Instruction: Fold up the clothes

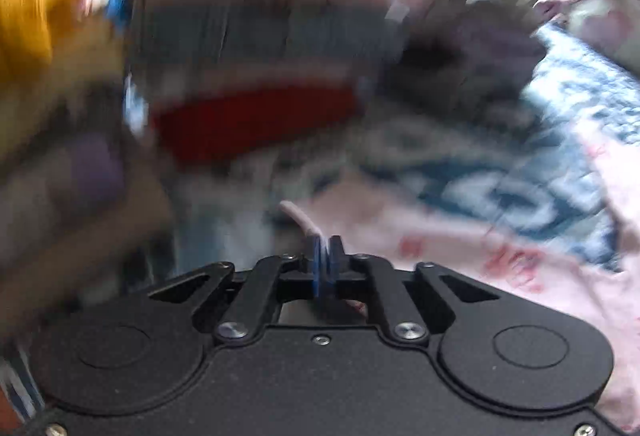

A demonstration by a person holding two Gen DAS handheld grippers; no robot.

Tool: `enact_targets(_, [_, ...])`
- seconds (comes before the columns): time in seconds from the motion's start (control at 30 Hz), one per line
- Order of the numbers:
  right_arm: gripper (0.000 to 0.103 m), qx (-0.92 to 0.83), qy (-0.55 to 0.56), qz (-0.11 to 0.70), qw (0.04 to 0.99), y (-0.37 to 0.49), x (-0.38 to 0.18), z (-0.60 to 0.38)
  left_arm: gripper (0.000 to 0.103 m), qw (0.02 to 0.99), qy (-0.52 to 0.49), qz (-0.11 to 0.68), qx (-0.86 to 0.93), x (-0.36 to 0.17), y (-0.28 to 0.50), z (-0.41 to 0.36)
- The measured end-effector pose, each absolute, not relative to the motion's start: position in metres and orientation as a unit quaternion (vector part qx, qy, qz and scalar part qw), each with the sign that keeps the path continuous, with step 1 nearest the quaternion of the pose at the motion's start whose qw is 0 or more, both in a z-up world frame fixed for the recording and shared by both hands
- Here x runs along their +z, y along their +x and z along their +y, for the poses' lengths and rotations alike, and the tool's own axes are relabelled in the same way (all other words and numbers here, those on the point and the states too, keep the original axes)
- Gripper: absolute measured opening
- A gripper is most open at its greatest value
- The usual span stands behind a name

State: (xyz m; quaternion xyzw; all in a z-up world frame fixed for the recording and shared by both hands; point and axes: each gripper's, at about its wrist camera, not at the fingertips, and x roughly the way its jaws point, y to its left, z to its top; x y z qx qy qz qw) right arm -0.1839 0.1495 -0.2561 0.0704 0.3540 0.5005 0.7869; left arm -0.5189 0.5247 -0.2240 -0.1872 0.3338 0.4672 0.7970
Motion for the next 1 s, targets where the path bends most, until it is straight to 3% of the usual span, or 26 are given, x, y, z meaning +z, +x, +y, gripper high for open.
enact_targets(0.13, [0.074, 0.503, 0.073, 0.353, 0.786, -0.184, -0.257, 0.149, 0.021, 0.790, -0.251, 0.290, 0.479, -0.220, -0.539, 0.532])
enact_targets(0.27, [0.075, 0.505, 0.075, 0.353, 0.784, -0.183, -0.257, 0.149, 0.021, 0.787, -0.272, 0.267, 0.485, -0.211, -0.546, 0.541])
enact_targets(0.57, [0.076, 0.508, 0.079, 0.351, 0.782, -0.182, -0.258, 0.148, 0.021, 0.836, -0.206, 0.291, 0.417, -0.205, -0.496, 0.523])
enact_targets(0.6, [0.076, 0.509, 0.080, 0.351, 0.782, -0.182, -0.258, 0.148, 0.023, 0.839, -0.193, 0.302, 0.409, -0.209, -0.488, 0.518])
enact_targets(0.67, [0.076, 0.510, 0.082, 0.351, 0.781, -0.181, -0.259, 0.148, 0.043, 0.799, -0.166, 0.362, 0.450, -0.227, -0.475, 0.521])
enact_targets(0.77, [0.076, 0.511, 0.086, 0.352, 0.780, -0.181, -0.259, 0.147, 0.037, 0.789, -0.168, 0.357, 0.472, -0.220, -0.470, 0.517])
enact_targets(0.87, [0.075, 0.509, 0.083, 0.349, 0.782, -0.182, -0.259, 0.147, 0.043, 0.824, -0.162, 0.317, 0.442, -0.202, -0.465, 0.490])
enact_targets(1.0, [0.073, 0.500, 0.058, 0.345, 0.793, -0.189, -0.257, 0.151, 0.046, 0.841, -0.232, 0.275, 0.405, -0.207, -0.465, 0.463])
